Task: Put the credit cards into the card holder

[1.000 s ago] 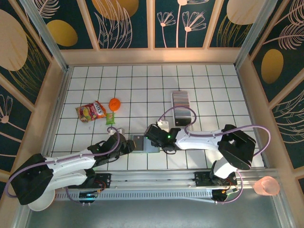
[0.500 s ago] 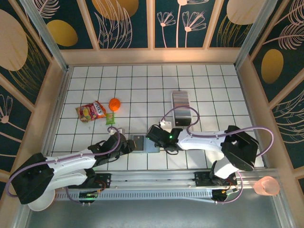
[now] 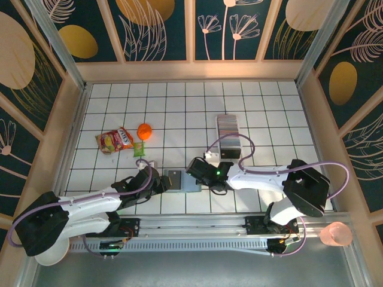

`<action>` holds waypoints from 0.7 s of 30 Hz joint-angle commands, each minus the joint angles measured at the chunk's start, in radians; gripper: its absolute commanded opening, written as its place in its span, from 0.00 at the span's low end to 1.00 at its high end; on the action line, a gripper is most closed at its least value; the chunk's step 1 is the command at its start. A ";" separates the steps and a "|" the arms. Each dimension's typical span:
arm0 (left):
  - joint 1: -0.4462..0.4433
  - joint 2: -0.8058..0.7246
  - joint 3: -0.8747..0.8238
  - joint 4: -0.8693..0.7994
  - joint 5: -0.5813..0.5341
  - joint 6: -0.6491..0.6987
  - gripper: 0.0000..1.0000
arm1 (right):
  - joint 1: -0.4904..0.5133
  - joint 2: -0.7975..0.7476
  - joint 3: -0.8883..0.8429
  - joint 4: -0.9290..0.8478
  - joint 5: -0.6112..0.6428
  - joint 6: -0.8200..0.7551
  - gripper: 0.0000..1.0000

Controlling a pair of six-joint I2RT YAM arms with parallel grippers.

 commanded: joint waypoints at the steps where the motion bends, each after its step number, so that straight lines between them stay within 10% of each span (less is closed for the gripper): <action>1: -0.002 0.019 0.016 0.014 0.016 0.011 0.38 | -0.008 -0.026 -0.025 -0.007 0.032 0.022 0.01; 21: -0.001 0.021 0.069 -0.081 -0.001 0.100 0.47 | -0.011 -0.077 -0.088 0.044 0.020 0.036 0.00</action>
